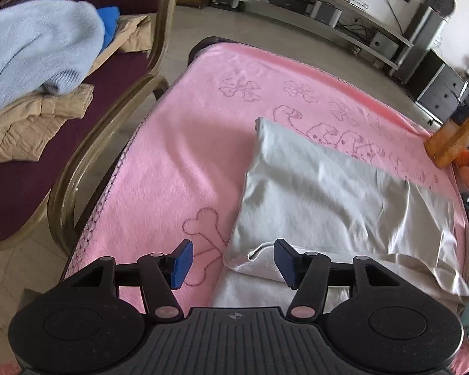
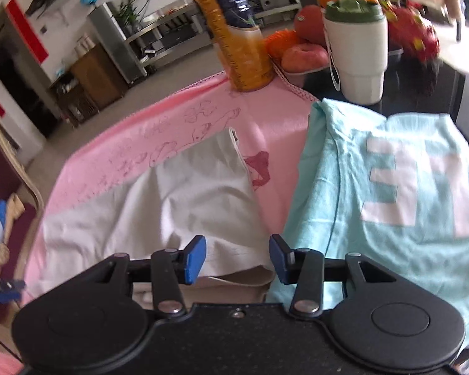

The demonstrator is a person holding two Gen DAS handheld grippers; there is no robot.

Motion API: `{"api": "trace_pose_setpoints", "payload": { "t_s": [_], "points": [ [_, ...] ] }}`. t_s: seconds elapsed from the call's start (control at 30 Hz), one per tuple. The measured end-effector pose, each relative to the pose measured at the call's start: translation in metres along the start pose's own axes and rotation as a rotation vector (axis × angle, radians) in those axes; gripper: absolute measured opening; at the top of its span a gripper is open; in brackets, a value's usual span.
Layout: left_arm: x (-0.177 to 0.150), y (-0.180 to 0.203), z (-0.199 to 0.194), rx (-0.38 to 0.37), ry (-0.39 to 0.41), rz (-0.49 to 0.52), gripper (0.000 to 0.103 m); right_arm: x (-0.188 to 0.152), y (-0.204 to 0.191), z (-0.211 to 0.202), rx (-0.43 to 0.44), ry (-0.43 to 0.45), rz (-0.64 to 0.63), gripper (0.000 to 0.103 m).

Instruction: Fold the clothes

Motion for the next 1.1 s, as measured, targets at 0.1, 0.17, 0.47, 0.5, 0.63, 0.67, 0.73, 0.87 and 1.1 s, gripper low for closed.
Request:
{"api": "trace_pose_setpoints", "payload": {
  "t_s": [0.1,0.17,0.47,0.5,0.63,0.67,0.73,0.87,1.1],
  "points": [
    [-0.004,0.011,0.001,-0.001,0.001,0.087,0.055,0.000,0.000,0.002,-0.005,-0.005,0.009,0.046],
    [-0.006,0.019,0.001,-0.002,0.008,0.141,0.055,-0.001,0.000,0.002,-0.005,-0.005,0.006,0.046],
    [-0.005,0.020,0.014,-0.019,-0.041,0.169,0.043,0.001,0.004,0.004,-0.002,-0.013,0.040,0.054],
    [-0.003,0.019,0.015,-0.020,-0.038,0.162,0.043,0.001,0.004,0.004,0.000,-0.014,0.045,0.054],
    [-0.002,0.027,0.019,-0.014,-0.026,0.207,0.022,0.001,0.004,0.005,0.003,-0.013,0.050,0.055],
    [-0.003,0.029,0.020,-0.014,-0.024,0.224,0.016,0.001,0.003,0.004,0.003,-0.013,0.047,0.055],
    [-0.007,0.033,0.019,0.003,-0.004,0.267,0.005,0.001,0.001,0.003,0.004,-0.010,0.029,0.055],
    [-0.009,0.039,0.013,0.031,0.048,0.328,0.003,-0.001,-0.008,0.000,-0.021,0.002,-0.081,0.057],
    [-0.012,0.039,0.013,0.065,0.065,0.355,0.003,-0.023,-0.034,0.004,-0.170,0.019,-0.502,0.040]
  ]
}}
Point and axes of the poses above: each gripper's, at about its wrist camera, not at the fingertips, and z roughly the way its jaws point, y to its right, x to its top, the point moved 6 cm from there along z, roughly the way its jaws point, and after that the axes turned 5 degrees about y, right-handed, at the moved point
